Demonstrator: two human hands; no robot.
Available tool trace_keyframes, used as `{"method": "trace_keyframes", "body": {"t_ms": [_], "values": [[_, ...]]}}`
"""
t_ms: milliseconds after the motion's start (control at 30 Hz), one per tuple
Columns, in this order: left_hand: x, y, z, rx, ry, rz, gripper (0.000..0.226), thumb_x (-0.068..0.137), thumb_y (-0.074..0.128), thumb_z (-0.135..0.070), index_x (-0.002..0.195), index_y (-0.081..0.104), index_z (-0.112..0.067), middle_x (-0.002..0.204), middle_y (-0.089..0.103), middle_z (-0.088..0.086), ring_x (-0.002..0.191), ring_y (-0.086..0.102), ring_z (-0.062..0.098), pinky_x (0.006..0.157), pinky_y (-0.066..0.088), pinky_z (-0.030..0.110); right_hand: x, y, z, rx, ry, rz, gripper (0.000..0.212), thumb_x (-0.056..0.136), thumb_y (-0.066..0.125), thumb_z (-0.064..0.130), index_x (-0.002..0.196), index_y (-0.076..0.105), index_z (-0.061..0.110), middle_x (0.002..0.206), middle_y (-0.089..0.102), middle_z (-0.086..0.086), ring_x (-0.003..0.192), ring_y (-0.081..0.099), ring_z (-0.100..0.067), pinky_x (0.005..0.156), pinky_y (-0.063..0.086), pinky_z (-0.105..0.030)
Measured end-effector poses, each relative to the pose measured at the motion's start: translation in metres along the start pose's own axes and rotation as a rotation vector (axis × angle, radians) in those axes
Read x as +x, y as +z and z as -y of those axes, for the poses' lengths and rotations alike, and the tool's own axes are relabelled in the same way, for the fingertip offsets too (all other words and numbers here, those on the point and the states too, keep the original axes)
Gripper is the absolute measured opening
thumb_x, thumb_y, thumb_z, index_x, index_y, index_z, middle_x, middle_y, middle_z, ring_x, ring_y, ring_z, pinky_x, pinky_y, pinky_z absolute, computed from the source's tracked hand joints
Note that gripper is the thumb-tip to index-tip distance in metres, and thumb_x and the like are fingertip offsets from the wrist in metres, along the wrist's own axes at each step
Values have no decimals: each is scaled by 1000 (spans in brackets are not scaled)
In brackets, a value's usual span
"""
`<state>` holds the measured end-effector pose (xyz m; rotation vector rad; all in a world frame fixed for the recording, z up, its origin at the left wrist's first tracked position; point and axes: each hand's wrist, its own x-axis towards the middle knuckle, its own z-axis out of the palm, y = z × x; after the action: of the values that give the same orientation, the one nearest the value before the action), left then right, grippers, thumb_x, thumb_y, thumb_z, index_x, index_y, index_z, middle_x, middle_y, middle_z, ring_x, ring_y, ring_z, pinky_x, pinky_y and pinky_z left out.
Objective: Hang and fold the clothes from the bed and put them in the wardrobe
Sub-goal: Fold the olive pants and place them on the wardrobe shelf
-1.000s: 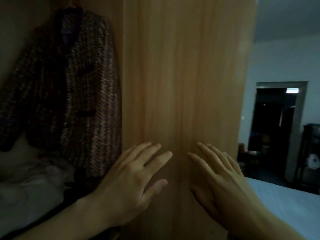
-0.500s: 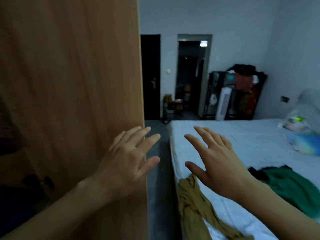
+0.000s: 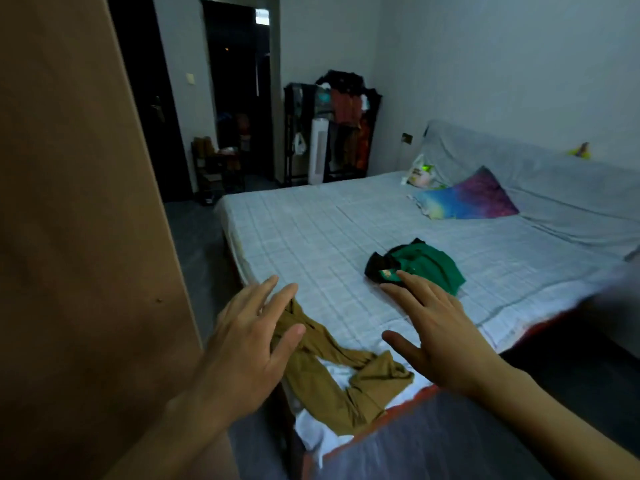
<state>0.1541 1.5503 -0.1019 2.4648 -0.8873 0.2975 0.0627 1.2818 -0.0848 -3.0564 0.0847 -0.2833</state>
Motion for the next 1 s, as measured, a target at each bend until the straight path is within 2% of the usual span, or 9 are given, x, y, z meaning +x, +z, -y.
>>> {"method": "trace_keyframes", "body": {"t_ms": [167,333,500,633,800,1000], "values": [[17,34,-30,-19,65,54,65,91,33,-61,143,49,-25,151,44,2,140,37,23,113,35,47,-20,13,-42,55,84,-11,69,93,47,61,153,24,34,162,17,3,148,18,-17,117,26,-41],[47,76,-73,21,88,82,65,92,30,-64,144,46,-28,151,42,-3,140,36,18,112,36,43,-35,21,-107,150,138,-37,67,94,49,58,152,25,34,163,15,3,149,17,-16,118,24,-40],[84,126,-135,31,48,118,71,90,22,-69,146,41,-30,154,36,-6,142,31,13,117,30,38,-42,27,-187,205,168,-26,66,94,48,57,152,24,34,163,14,4,149,16,-17,119,23,-40],[107,153,-166,62,55,166,73,90,18,-69,148,39,-29,156,35,-6,142,31,13,117,29,38,-40,31,-229,147,172,27,67,95,46,57,153,19,34,163,12,2,149,15,-19,119,22,-39],[138,173,-173,48,28,161,73,93,16,-67,152,31,-28,153,40,-6,139,36,11,115,33,41,-18,36,-257,75,140,66,70,95,43,58,154,14,35,164,6,2,150,11,-21,120,19,-44],[184,214,-148,67,-15,235,78,89,7,-76,155,19,-38,163,21,-9,146,25,12,118,25,41,35,57,-284,60,133,155,70,95,41,60,154,10,37,164,1,3,151,8,-20,120,18,-44]]}}
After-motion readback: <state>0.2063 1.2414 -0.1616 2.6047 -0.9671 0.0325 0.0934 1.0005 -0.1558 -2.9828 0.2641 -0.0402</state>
